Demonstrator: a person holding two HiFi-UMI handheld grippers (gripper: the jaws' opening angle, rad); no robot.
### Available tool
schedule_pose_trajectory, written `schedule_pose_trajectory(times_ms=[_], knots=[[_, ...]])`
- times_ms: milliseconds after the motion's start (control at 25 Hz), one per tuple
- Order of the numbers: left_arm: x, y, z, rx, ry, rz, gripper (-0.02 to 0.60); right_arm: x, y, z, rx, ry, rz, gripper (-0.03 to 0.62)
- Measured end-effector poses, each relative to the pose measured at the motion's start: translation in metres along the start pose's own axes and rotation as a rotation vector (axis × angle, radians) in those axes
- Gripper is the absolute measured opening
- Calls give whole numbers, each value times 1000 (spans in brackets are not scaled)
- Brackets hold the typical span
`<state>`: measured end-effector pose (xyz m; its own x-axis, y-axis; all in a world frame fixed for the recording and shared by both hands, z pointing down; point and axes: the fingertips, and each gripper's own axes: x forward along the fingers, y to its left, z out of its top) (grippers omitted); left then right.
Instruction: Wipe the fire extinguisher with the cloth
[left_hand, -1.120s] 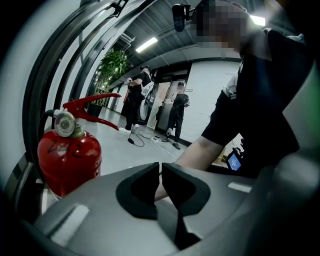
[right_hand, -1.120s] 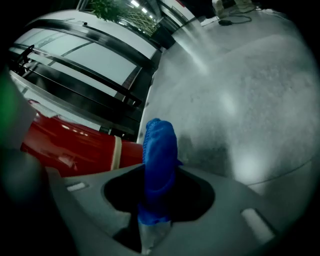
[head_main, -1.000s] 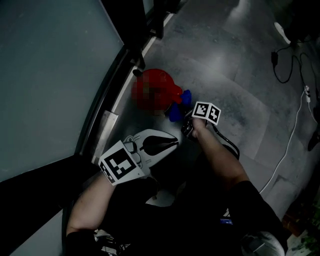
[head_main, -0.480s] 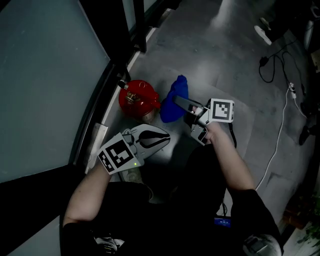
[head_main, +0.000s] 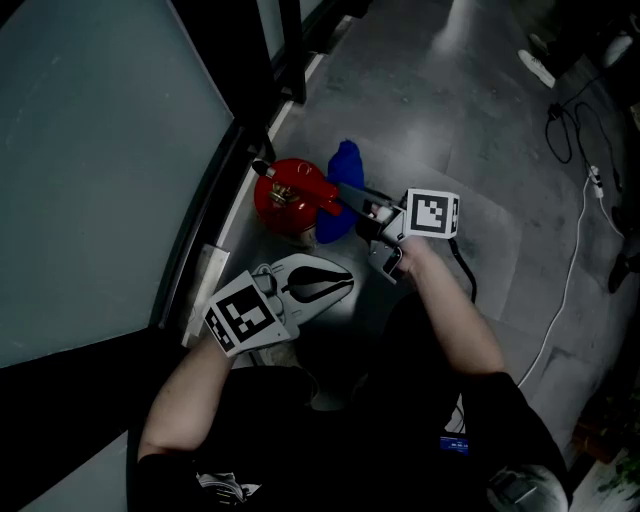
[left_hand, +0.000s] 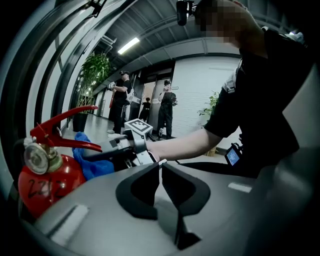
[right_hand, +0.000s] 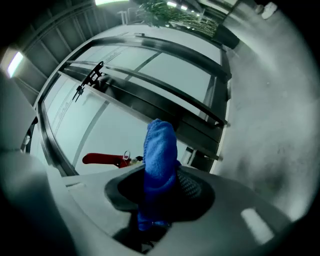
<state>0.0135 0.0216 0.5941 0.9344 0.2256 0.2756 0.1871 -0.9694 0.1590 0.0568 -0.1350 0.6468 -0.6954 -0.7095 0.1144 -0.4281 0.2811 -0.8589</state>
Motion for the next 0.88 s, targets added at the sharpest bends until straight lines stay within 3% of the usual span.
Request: schedule_pose_trajectory(times_ms=[400, 880], knots=[[-1, -2, -12, -33, 8, -25, 25, 5, -69, -38, 68, 16, -177, 133], [3, -2, -14, -71, 2, -50, 25, 10, -147, -88, 203, 20, -298, 133]])
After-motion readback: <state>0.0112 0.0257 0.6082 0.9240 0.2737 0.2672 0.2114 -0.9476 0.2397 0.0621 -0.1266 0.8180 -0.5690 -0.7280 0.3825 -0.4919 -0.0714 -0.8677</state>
